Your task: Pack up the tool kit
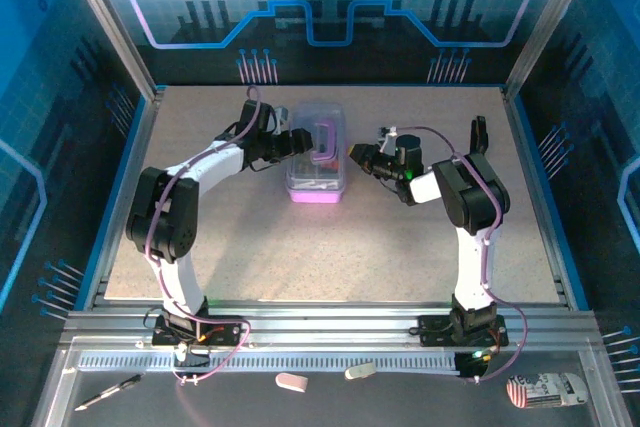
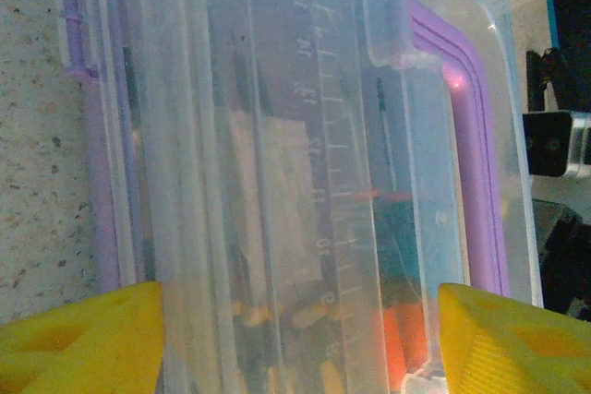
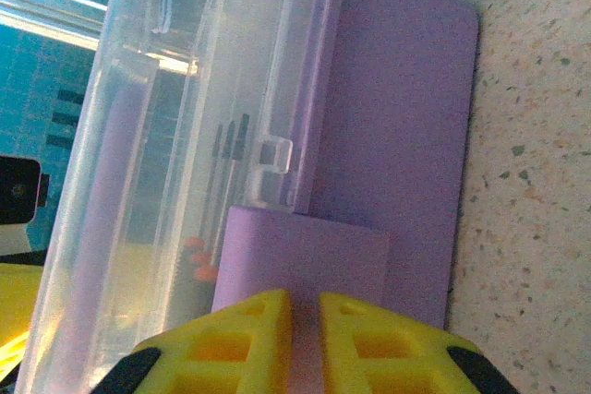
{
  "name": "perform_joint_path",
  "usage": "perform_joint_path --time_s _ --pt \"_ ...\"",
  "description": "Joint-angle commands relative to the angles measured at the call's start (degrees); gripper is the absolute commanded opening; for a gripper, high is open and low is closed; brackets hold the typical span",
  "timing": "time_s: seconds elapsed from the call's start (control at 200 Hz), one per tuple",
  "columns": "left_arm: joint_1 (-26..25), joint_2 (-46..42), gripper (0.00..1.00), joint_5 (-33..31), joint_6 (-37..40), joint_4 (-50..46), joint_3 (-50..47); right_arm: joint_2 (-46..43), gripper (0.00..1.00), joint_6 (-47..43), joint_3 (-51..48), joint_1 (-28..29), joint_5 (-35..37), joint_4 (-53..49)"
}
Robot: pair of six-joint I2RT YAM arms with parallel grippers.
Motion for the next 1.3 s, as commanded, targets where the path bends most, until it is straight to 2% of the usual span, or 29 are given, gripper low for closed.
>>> perform_joint_path --time_s 0.0,0.12,0.23,0.31,0.33,0.34,0.365,0.465,0.72,0.83,0.95,1.081,1.231,1.296 --pt "-7.7 8.5 0.73 18.7 -3.1 -1.2 -4.1 4.7 0.17 0.3 -0.6 8.8 -6.5 -9.1" --pt "-7.5 7.3 0.73 16.8 -1.1 -4.7 -3.5 3.1 0.18 0.2 -1.9 7.3 -6.6 -8.9" --pt "-6.6 5.3 0.78 10.8 1.1 -11.5 -1.2 -0.5 0.19 -1.3 -3.6 4.4 -6.2 -11.3" --pt "-5.6 3.1 0.87 5.7 2.4 -15.7 0.4 -4.3 0.21 -4.0 -4.3 2.1 -5.4 -15.6" --pt "-5.4 2.4 0.9 4.0 2.6 -16.8 0.7 -5.3 0.21 -4.8 -4.3 1.5 -5.1 -16.8" --pt "-5.3 1.9 0.97 3.1 2.7 -17.3 0.9 -5.9 0.21 -5.2 -4.3 1.1 -5.0 -17.4" --pt "-5.0 1.0 0.99 1.3 3.1 -18.4 1.4 -7.1 0.21 -6.0 -4.3 0.3 -4.8 -18.8" --pt "-3.2 -2.2 0.99 -4.2 3.7 -22.0 3.6 -12.0 0.23 -9.7 -5.7 -2.6 -3.5 -25.1" --pt "0.0 -8.1 0.99 -5.7 2.5 -22.9 5.3 -21.2 0.26 -19.4 -2.2 -4.4 1.9 -41.3" --pt "0.1 -12.4 0.99 -8.5 0.7 -19.3 0.6 -23.0 0.28 -22.4 -1.1 -3.8 5.5 -46.3" --pt "0.3 -16.3 0.99 -11.0 -0.9 -13.7 -5.9 -20.8 0.29 -24.4 2.9 -2.9 8.7 -51.1" --pt "1.0 -12.7 0.99 -8.0 -2.2 -13.8 -5.5 -15.3 0.25 -24.2 7.9 -2.0 8.8 -52.5" --pt "0.8 -7.8 0.99 1.7 -4.3 -7.8 -5.2 -10.3 0.22 -24.0 13.4 0.2 8.8 -54.3" --pt "0.2 -6.1 0.99 3.3 -4.8 -6.6 -4.6 -8.3 0.21 -23.7 15.2 1.1 8.5 -54.5"
